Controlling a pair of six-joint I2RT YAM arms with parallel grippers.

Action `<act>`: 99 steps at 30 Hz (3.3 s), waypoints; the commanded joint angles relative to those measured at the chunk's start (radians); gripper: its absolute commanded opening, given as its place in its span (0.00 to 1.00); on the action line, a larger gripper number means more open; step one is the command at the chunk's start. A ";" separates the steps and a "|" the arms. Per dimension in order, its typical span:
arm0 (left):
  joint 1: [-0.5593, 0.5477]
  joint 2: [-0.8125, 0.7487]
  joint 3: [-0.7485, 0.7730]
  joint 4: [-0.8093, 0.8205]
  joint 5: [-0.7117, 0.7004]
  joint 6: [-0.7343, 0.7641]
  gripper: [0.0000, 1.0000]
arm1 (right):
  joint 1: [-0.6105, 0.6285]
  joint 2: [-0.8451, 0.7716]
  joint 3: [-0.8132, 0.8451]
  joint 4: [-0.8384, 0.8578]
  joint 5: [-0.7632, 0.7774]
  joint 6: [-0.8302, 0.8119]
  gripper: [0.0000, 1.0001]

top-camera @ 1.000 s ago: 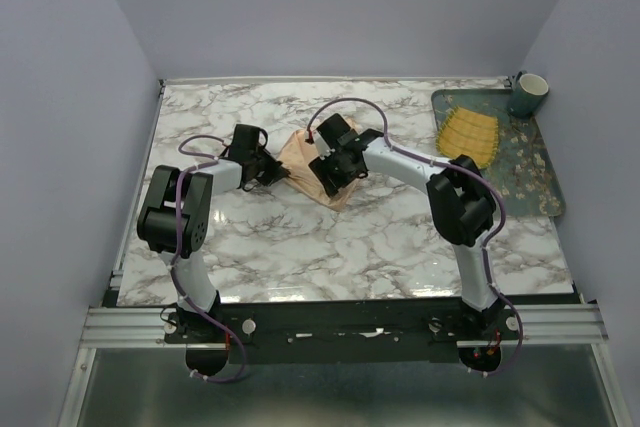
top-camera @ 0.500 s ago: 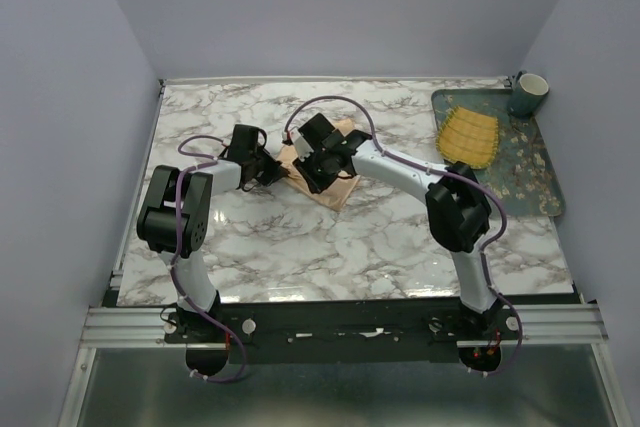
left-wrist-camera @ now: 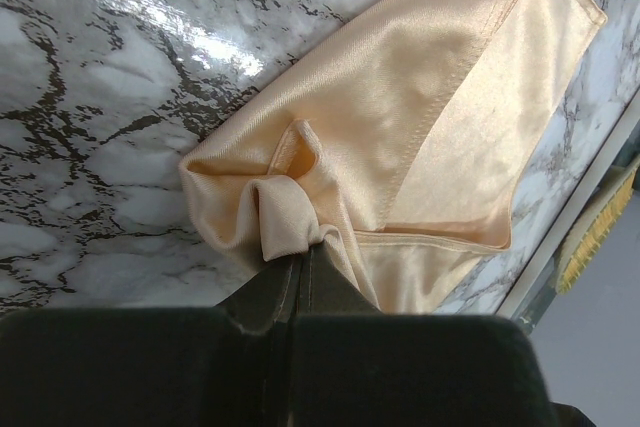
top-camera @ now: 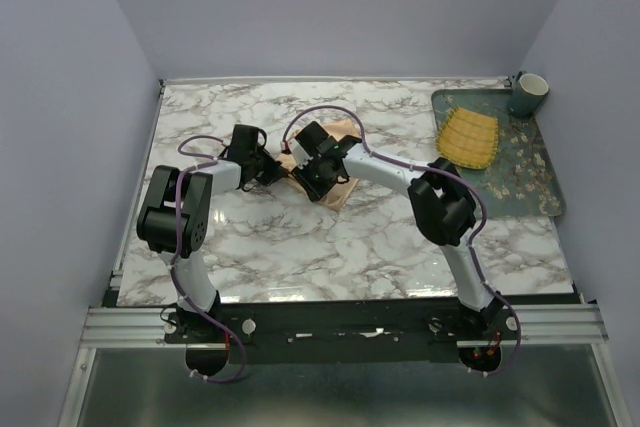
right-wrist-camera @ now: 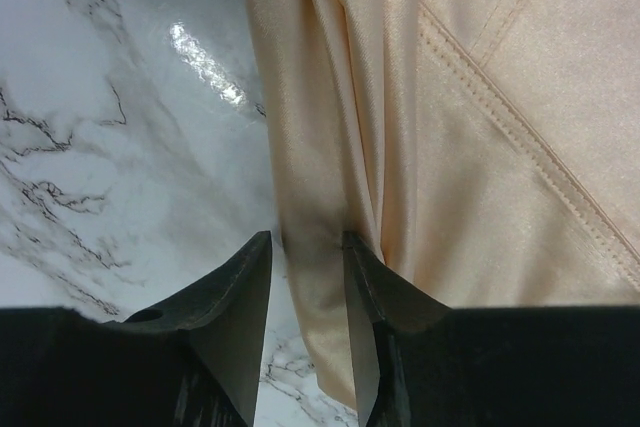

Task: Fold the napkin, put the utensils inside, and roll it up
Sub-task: Roll the napkin with the utensil

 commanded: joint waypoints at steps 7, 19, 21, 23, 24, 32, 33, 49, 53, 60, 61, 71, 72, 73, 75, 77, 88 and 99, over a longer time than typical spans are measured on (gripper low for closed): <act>0.021 0.042 -0.021 -0.054 -0.029 0.030 0.00 | 0.003 0.045 -0.008 0.018 0.025 -0.043 0.65; 0.028 0.047 -0.023 -0.048 -0.011 0.033 0.00 | 0.037 0.096 -0.014 -0.005 0.230 -0.003 0.56; 0.030 0.047 -0.024 -0.047 -0.006 0.033 0.00 | 0.046 0.105 -0.001 -0.039 0.266 0.001 0.56; 0.031 0.047 -0.030 -0.042 -0.003 0.033 0.00 | 0.051 0.113 0.004 -0.053 0.292 0.010 0.54; 0.033 0.047 -0.032 -0.040 -0.002 0.032 0.00 | 0.055 0.113 0.000 -0.053 0.298 0.012 0.53; 0.037 0.036 -0.044 -0.030 0.014 0.035 0.00 | 0.063 0.151 0.050 -0.111 0.332 0.038 0.22; 0.037 0.033 -0.044 -0.030 0.018 0.035 0.00 | 0.065 0.153 0.056 -0.119 0.320 0.034 0.18; 0.073 -0.155 0.033 -0.160 0.004 0.213 0.62 | 0.022 0.165 0.159 -0.185 -0.200 0.078 0.01; 0.079 -0.229 0.014 -0.299 -0.061 0.256 0.75 | -0.007 0.183 0.180 -0.194 -0.309 0.080 0.01; 0.082 -0.419 -0.023 -0.379 -0.121 0.329 0.77 | -0.050 0.222 0.245 -0.216 -0.450 0.129 0.01; 0.082 -0.428 -0.026 -0.388 -0.106 0.331 0.76 | -0.050 0.234 0.250 -0.216 -0.461 0.133 0.01; 0.039 -0.381 -0.220 -0.222 0.027 0.100 0.73 | -0.081 0.298 0.299 -0.217 -0.647 0.185 0.01; 0.033 -0.347 -0.220 -0.211 0.030 0.081 0.73 | -0.084 0.300 0.297 -0.207 -0.670 0.191 0.01; 0.027 -0.333 -0.222 -0.188 0.044 0.049 0.74 | -0.086 0.303 0.297 -0.205 -0.679 0.198 0.01; 0.014 -0.295 -0.219 -0.132 0.055 0.023 0.74 | -0.087 0.308 0.297 -0.191 -0.705 0.216 0.01; -0.005 -0.281 -0.213 -0.113 0.041 0.003 0.74 | -0.090 0.309 0.293 -0.185 -0.722 0.230 0.01; -0.013 -0.247 -0.207 -0.165 -0.103 -0.033 0.58 | -0.122 0.298 0.234 -0.105 -0.811 0.280 0.01; -0.015 -0.152 -0.136 -0.203 -0.190 0.050 0.45 | -0.136 0.312 0.228 -0.073 -0.863 0.303 0.00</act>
